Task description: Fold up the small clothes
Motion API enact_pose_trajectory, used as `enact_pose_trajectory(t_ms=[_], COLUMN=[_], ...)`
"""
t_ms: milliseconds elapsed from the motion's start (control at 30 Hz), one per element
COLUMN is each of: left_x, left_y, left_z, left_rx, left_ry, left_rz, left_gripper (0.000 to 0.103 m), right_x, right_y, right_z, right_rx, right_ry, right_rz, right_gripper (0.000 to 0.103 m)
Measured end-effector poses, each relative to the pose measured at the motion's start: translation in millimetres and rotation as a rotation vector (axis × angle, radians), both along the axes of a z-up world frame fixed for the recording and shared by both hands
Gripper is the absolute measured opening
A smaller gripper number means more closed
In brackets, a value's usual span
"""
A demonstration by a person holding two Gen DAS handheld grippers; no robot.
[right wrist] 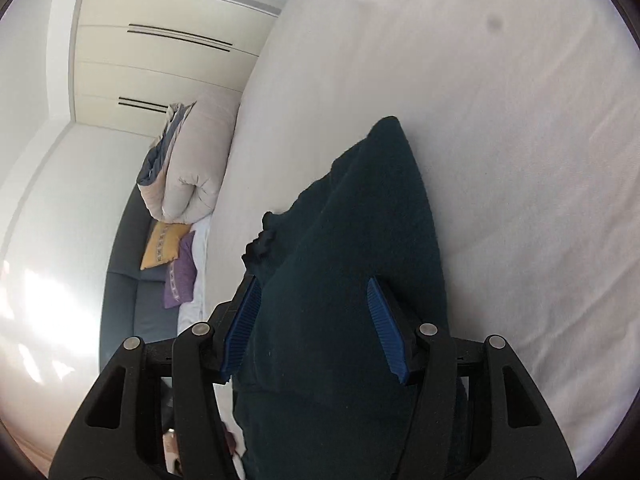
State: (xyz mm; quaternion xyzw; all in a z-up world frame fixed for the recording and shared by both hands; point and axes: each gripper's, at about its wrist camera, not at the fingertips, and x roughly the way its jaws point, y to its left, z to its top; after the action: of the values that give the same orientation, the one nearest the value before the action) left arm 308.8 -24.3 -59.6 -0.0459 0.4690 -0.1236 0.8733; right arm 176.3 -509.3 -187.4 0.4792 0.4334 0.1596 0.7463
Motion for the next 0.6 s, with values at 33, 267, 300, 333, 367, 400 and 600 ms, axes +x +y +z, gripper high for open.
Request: enact_pose_trajectory(t_ms=[33,267,300,333,367,400,600], left_x=[0,-9,-8,-9,-9,-9,-12], left_y=[-2,-21,-21,-19,-19,-19,-20], left_z=[-11,-20,-20,-19,-20,-20,-16], left_rx=[0.008,0.102,0.100,0.102,0.103,0.104,0.110], left_ry=[0.008,-0.061,-0.062,-0.065,-0.067,-0.069,-0.070], left_rz=[0.002,-0.060,-0.061,-0.062,-0.062,-0.061,-0.063], left_gripper=[0.083,0.095,0.095,0.095,0.095,0.095,0.096], right_x=[3,49,51,50,48,43,-3], right_y=[-2,-18,-18,-17,-14,-12,0], right_z=[-1,-11,-11,-10,-8,-7,-9], right_rx=[0.011,0.025,0.027,0.023,0.014,0.007,0.008], right_ry=[-0.004,0.024,0.029,0.028,0.028,0.029,0.045], right_rz=[-0.006,-0.007,-0.005,0.002,0.021,0.038,0.126], right_gripper=[0.055,0.055,0.055,0.055,0.055,0.055,0.055])
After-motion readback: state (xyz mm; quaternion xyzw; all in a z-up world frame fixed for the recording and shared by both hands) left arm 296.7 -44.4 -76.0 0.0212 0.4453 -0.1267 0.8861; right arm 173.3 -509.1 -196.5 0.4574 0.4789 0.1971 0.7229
